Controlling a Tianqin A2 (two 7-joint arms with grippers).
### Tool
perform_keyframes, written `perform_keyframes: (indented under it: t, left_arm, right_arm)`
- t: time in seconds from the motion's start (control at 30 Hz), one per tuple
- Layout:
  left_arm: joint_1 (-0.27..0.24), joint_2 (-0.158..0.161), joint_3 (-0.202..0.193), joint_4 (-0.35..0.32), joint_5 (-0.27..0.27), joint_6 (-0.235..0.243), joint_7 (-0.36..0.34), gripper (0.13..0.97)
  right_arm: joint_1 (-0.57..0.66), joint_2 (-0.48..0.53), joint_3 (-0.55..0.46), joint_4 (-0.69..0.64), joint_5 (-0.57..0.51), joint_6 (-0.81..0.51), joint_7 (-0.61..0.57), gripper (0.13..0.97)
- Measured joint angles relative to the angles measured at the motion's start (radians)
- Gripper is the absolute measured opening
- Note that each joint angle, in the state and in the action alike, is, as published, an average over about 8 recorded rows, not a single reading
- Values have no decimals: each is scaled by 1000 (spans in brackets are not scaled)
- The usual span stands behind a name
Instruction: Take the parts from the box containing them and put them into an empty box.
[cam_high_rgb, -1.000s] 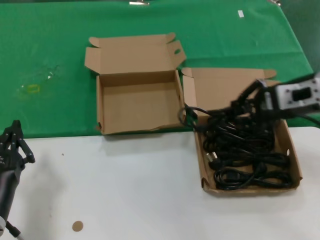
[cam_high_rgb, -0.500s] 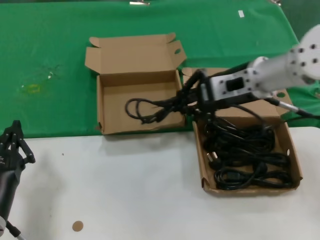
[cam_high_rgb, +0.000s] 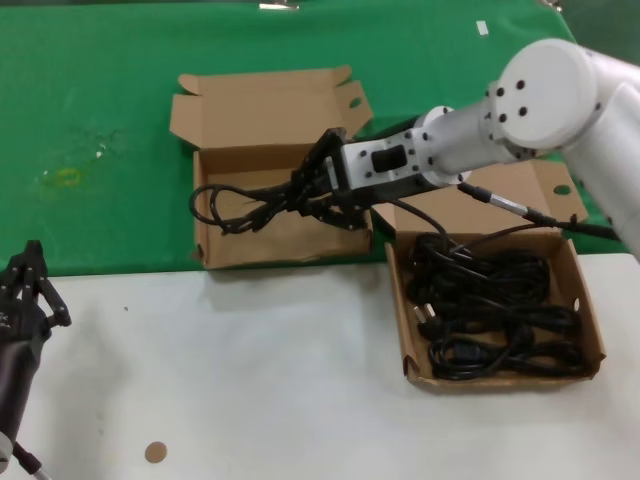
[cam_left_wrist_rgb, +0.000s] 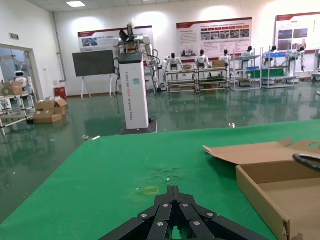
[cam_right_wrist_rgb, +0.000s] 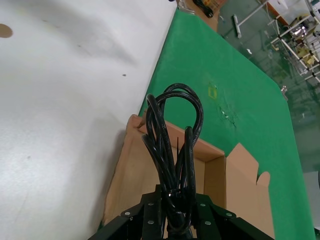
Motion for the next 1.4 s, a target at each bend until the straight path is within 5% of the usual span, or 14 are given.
perform_keyframes:
  t: [0.9, 1.4]
  left_arm:
    - [0, 0, 0, 0, 0, 0, 0, 144]
    - [0, 0, 0, 0, 0, 0, 0, 148]
  right_arm:
    - [50, -79, 4, -204, 19, 90, -107, 292]
    - [37, -61, 13, -158, 32, 91, -96, 559]
